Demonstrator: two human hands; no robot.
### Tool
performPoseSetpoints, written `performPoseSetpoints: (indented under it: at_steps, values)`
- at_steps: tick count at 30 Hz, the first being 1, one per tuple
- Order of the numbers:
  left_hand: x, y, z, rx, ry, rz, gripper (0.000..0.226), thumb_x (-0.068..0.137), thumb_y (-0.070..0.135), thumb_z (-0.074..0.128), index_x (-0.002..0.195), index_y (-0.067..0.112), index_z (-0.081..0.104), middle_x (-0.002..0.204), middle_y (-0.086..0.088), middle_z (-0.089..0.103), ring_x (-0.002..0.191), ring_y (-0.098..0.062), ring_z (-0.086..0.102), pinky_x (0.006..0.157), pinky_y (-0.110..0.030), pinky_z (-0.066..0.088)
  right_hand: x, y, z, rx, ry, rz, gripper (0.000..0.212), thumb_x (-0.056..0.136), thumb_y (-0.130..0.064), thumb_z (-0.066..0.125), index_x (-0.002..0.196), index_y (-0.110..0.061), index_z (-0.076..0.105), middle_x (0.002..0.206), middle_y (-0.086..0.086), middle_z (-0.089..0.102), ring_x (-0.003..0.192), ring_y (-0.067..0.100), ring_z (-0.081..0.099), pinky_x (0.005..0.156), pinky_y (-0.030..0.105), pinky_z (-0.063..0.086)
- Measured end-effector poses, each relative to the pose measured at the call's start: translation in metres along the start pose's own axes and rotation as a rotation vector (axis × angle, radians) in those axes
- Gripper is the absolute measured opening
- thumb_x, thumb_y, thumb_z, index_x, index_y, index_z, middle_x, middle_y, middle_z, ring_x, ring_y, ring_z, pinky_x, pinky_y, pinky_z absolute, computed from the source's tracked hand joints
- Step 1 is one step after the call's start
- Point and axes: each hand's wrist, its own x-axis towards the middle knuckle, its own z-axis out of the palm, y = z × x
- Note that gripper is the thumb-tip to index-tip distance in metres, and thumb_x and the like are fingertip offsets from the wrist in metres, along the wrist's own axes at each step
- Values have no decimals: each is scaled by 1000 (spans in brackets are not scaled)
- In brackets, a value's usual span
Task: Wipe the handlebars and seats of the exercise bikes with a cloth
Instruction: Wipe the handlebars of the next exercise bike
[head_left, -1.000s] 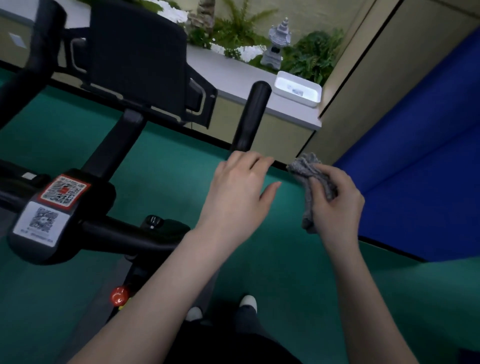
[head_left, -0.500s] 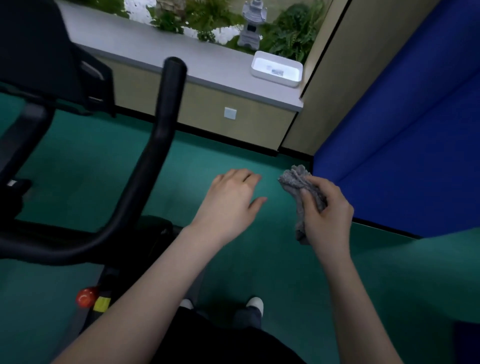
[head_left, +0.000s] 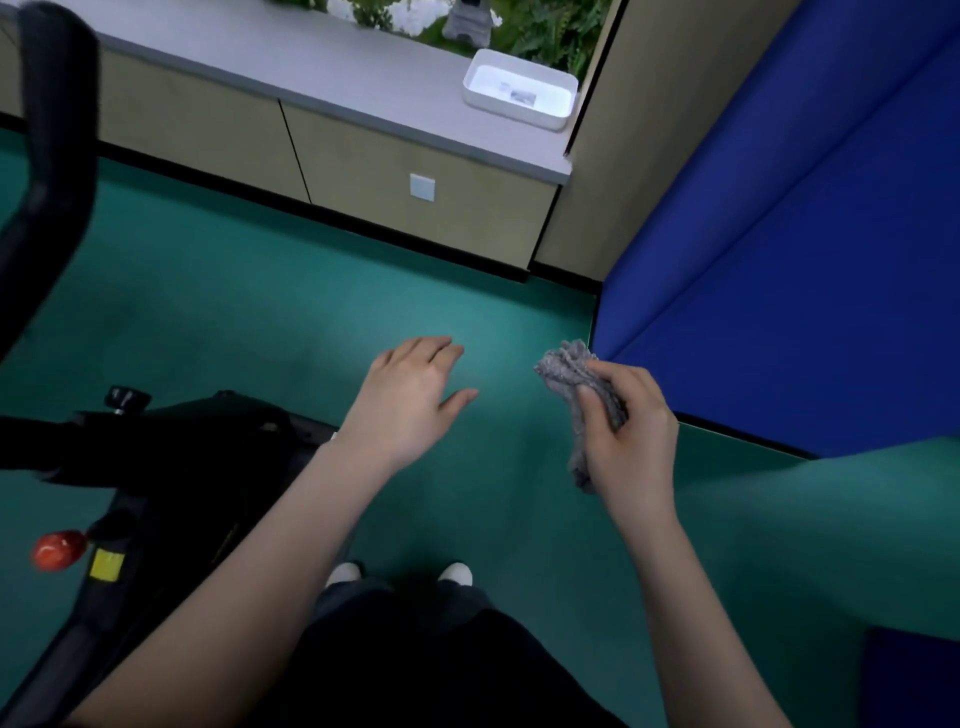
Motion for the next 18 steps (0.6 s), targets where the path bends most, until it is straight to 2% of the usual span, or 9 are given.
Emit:
performPoseSetpoints:
  at_steps: [6,11,16,18]
  values:
    - [14,20,10,66,-67,44,61,94,50,44,144,16,35,150,-1,35,138,-19,29,110,-37,24,2,27,-17,46,49,94,20,89,-3,61,108,-4,67,103,1,60,94,10,56,86,5,37]
    - [36,35,25,32,-111,73,66,94,52,43,147,15,31,153,-2,31,139,-21,28,111,-38,24,13,45,-27,53,77,165,21,90,-4,60,110,-6,67,108,4,61,98,13,57,91,19,42]
    - [69,36,41,-82,-166,67,66,93,49,49,147,14,32,153,-3,32,139,-22,29,113,-40,27,44,62,-35,48,130,217,22,89,-3,61,110,-5,66,106,0,61,95,9,56,85,1,37]
    - [88,30,47,-90,-164,63,66,92,49,49,146,15,33,152,-3,33,139,-21,30,111,-40,28,64,66,-34,27,144,207,21,89,-2,61,110,-4,66,103,-1,60,92,8,55,82,-1,36]
